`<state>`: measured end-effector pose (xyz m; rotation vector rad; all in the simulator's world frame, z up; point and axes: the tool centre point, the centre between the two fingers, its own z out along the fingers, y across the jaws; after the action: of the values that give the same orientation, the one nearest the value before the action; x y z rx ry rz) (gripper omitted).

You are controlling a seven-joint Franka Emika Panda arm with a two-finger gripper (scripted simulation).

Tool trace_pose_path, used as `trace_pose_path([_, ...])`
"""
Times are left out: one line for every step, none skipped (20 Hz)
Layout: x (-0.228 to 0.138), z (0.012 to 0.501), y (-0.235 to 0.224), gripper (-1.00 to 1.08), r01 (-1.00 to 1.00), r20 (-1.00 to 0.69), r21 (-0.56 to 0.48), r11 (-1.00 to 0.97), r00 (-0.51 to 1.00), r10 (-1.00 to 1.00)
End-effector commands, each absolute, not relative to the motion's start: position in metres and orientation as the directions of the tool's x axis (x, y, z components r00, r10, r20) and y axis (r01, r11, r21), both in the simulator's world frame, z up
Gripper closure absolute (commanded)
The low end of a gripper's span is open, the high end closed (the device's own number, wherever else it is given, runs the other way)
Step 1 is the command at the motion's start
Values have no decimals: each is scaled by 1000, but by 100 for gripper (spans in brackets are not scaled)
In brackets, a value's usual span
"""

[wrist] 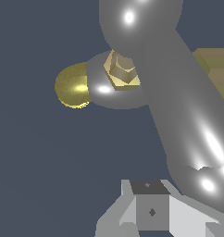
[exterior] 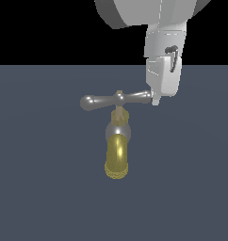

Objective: Turn on the faucet by rotating a designated handle.

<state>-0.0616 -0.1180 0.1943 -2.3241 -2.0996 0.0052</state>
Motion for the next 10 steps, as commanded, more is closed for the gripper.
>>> trace_pose_path([-52, 196, -121, 108, 995, 0, 0, -102, 102, 995])
trace_pose_path([-49, 196, -122, 108, 995, 0, 0, -102, 102, 995])
trace_pose_path([-47, 196, -122, 108, 995, 0, 0, -102, 102, 995])
trace_pose_path([-44, 196, -123, 108, 995, 0, 0, -102, 102, 995])
trace_pose_path([-42, 196, -124, 108, 995, 0, 0, -102, 102, 995])
trace_pose_path([-42, 196, -124, 108, 995, 0, 0, -102, 102, 995])
trace_pose_path([-48, 194, -127, 108, 994, 1, -8, -111, 111, 994])
trace_pose_path([-44, 194, -125, 108, 994, 1, -8, -111, 111, 994])
trace_pose_path([-41, 194, -123, 108, 994, 1, -7, -110, 110, 994])
trace_pose_path([-38, 194, -121, 108, 994, 1, -7, -110, 110, 994])
